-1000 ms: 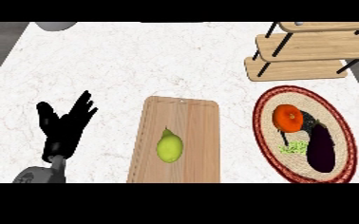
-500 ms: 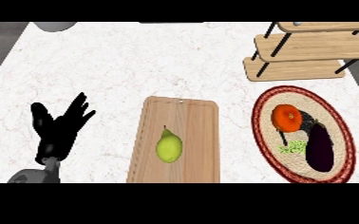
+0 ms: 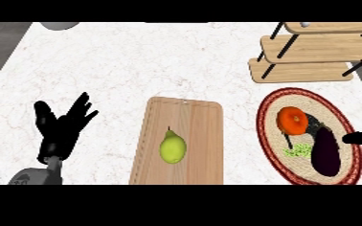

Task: Pick the squash from the placemat and place it in the tiered shelf

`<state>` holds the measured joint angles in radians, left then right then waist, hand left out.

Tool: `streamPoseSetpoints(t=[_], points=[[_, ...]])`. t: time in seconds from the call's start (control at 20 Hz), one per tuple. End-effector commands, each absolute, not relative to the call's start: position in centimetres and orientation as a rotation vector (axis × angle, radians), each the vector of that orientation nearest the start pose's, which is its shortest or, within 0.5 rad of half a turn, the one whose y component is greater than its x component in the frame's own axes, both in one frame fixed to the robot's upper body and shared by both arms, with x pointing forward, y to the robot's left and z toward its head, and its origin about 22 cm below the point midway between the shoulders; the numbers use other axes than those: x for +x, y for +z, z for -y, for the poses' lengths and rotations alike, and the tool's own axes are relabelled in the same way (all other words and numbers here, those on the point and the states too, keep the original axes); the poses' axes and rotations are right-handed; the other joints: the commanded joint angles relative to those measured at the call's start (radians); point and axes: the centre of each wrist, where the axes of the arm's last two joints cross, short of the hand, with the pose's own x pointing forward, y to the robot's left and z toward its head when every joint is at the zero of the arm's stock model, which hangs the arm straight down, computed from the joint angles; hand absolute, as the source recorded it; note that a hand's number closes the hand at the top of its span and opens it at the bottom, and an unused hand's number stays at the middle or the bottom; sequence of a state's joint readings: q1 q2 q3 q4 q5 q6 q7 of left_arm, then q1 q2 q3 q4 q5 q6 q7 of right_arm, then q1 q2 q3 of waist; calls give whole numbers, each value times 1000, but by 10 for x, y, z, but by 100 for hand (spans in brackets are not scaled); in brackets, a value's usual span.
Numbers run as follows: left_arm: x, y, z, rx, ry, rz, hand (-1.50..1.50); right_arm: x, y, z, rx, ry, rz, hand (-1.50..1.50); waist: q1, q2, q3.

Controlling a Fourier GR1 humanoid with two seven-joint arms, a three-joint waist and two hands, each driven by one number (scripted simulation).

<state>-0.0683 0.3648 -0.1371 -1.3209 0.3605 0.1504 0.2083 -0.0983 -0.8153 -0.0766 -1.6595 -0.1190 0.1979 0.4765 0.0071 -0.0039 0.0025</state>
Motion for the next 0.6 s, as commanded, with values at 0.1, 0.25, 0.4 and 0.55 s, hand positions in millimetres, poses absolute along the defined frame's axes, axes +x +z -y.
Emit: streamPoseSetpoints(t=[0.1, 0.25, 0.4, 0.55], points=[[263, -14, -292, 84, 46, 1106, 0, 271, 153, 343, -612, 581, 1047, -150, -4, 4, -3], [244, -25, -309, 103, 45, 1116, 0, 292, 145, 338, -607, 612, 993, -150, 5, 5, -3], [254, -28, -304, 107, 56, 1121, 0, 283, 144, 321, -620, 667, 974, -150, -5, 4, -3], [244, -36, -293, 84, 47, 1113, 0, 287, 122, 310, -635, 707, 920, -150, -2, 4, -3]])
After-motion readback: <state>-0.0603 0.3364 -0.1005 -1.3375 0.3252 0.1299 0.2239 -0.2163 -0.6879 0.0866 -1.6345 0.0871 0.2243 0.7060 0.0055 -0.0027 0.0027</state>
